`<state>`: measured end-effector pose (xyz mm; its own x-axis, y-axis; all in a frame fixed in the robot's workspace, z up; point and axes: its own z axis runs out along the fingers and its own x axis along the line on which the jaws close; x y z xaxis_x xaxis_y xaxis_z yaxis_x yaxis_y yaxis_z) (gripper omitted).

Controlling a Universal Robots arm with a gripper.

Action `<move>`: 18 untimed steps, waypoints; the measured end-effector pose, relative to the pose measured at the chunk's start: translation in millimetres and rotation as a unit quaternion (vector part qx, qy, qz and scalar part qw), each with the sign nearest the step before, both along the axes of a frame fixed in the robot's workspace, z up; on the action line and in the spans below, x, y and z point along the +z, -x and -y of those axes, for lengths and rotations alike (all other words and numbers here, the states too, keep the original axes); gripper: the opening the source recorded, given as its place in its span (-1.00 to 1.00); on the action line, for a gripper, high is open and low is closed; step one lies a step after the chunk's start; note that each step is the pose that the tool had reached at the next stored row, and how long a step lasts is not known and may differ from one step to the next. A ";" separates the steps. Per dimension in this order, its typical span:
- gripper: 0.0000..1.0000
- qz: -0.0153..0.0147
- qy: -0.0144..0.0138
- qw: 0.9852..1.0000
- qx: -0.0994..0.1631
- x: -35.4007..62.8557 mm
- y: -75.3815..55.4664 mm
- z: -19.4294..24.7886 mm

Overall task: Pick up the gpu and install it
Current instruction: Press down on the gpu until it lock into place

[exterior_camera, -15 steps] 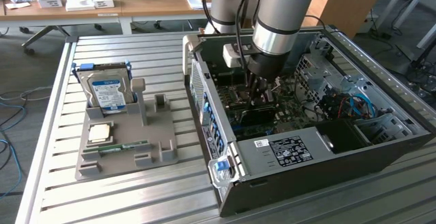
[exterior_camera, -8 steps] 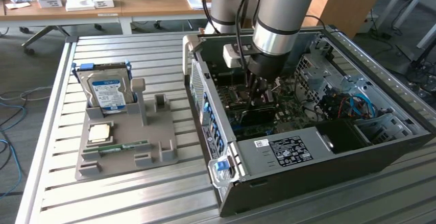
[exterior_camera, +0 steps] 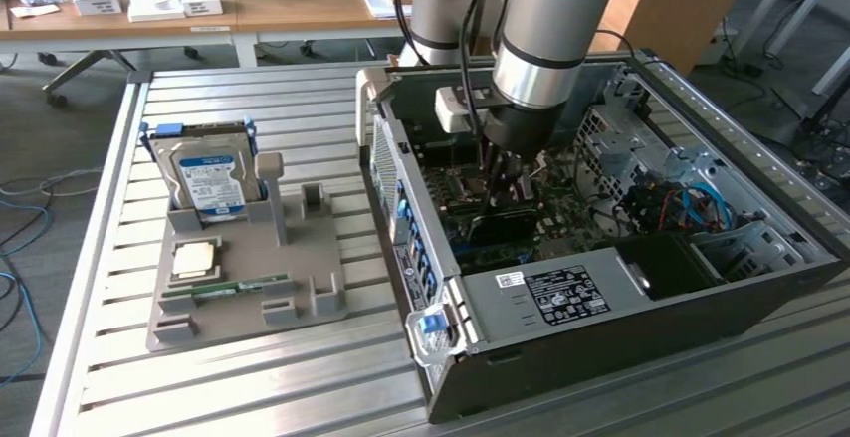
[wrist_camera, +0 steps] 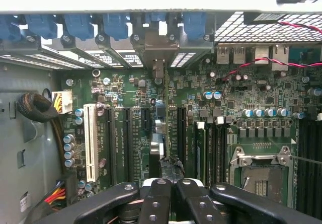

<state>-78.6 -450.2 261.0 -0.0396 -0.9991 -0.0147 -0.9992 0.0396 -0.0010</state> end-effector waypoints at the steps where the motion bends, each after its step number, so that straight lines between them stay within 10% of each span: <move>1: -0.79 0.000 0.000 1.000 0.000 0.0 0.0 0.0; 18: -0.79 0.000 0.000 1.000 0.000 0.0 1.5 0.6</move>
